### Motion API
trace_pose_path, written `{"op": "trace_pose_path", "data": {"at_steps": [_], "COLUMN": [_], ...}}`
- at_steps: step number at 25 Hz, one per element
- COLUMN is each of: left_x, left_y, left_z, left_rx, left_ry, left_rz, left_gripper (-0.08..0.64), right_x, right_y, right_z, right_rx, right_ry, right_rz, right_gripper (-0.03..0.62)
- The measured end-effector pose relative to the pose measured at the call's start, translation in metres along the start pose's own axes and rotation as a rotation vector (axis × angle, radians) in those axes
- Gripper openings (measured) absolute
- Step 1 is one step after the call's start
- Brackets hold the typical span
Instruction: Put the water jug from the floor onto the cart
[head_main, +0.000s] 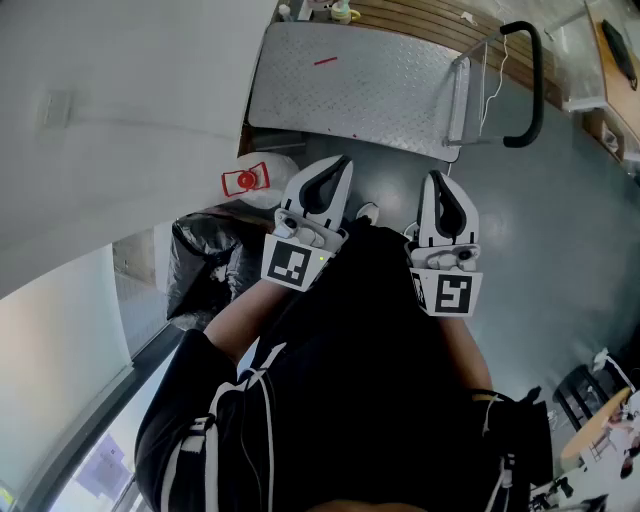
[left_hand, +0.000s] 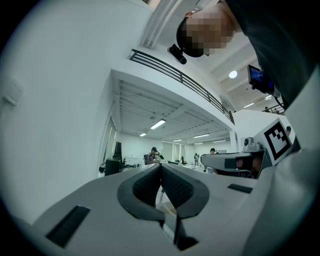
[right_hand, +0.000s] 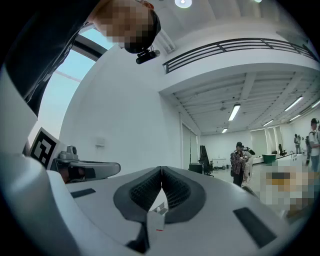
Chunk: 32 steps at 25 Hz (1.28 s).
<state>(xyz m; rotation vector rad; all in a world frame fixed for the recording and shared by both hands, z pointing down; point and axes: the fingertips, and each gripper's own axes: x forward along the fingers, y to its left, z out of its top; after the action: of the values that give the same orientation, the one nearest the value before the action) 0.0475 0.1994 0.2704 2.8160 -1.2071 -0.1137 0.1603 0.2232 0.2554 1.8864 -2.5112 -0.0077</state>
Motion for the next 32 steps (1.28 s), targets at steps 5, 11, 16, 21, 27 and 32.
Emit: {"op": "trace_pose_path", "data": {"at_steps": [5, 11, 16, 21, 27, 32], "left_x": [-0.008, -0.019, -0.038, -0.054, -0.067, -0.072], "left_y": [0.001, 0.019, 0.037, 0.05, 0.052, 0.053], "left_z": [-0.005, 0.003, -0.002, -0.01, -0.012, -0.012], "left_rx": [-0.006, -0.002, 0.009, 0.022, 0.036, 0.052], "left_ry": [0.009, -0.018, 0.02, 0.054, 0.076, 0.084], "left_rz": [0.034, 0.134, 0.227, 0.304, 0.357, 0.355], "left_gripper": [0.018, 0.018, 0.018, 0.018, 0.018, 0.018], "right_x": [-0.005, -0.009, -0.012, -0.013, -0.016, -0.012], "right_y": [0.002, 0.0, -0.003, -0.004, 0.001, 0.009], "right_z": [-0.001, -0.005, -0.011, -0.017, -0.024, -0.023], "right_rx": [0.006, 0.046, 0.052, 0.063, 0.082, 0.08], "right_ry": [-0.008, -0.004, 0.013, 0.021, 0.038, 0.036], "right_rz": [0.016, 0.038, 0.056, 0.081, 0.11, 0.111], "right_gripper": [0.018, 0.018, 0.018, 0.018, 0.018, 0.018]}}
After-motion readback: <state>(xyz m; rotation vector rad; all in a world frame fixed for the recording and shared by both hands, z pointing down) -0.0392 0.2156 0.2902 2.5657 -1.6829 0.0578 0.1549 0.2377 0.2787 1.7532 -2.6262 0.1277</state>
